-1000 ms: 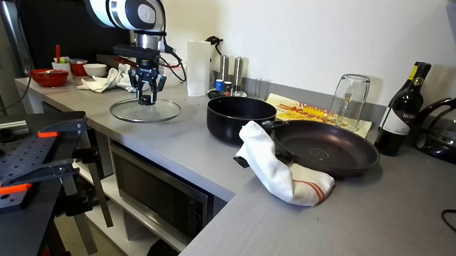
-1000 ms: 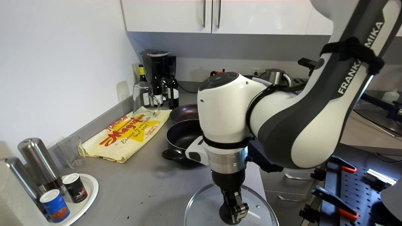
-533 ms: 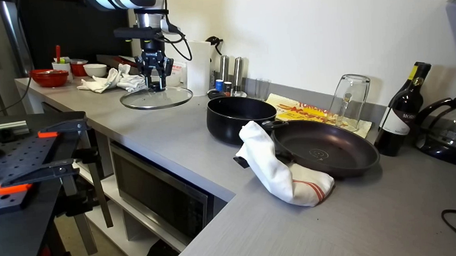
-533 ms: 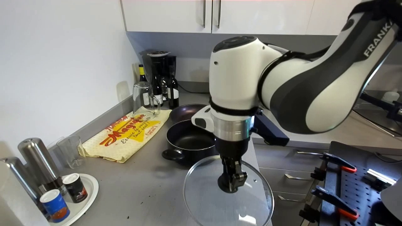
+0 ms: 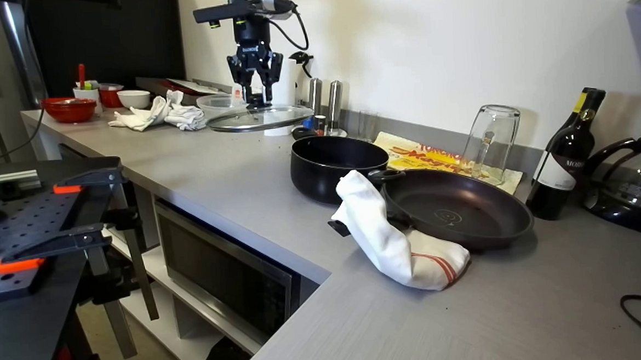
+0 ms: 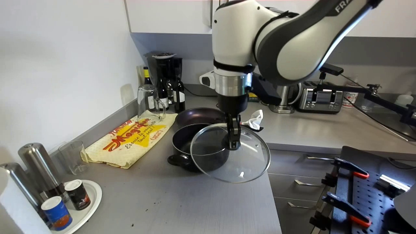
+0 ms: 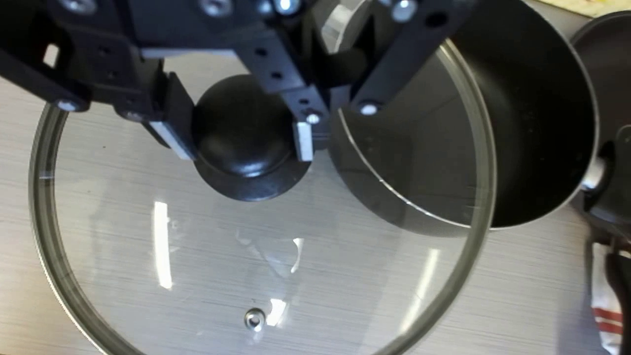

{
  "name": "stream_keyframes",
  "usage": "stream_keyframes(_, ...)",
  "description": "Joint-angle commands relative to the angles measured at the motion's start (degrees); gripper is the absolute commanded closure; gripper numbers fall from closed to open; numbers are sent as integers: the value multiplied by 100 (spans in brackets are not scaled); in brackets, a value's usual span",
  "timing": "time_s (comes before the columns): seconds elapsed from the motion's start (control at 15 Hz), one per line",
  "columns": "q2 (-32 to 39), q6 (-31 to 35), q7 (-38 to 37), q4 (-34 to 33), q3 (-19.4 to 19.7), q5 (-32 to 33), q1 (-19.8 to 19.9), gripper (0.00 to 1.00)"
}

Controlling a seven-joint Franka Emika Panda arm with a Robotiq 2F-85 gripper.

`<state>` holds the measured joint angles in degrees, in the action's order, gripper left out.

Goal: Put the glass lid on the black pot

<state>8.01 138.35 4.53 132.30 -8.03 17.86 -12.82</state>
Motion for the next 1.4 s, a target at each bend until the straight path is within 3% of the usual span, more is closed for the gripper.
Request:
stream_keyframes(0.0, 142, -580, 60, -716, 106, 129, 205, 75)
stream_keyframes(0.8, 1954, -1128, 728, -3114, 305, -359, 762, 75)
stream_keyframes(1.33, 2852, -1517, 928, -4166, 310, -462, 732, 75)
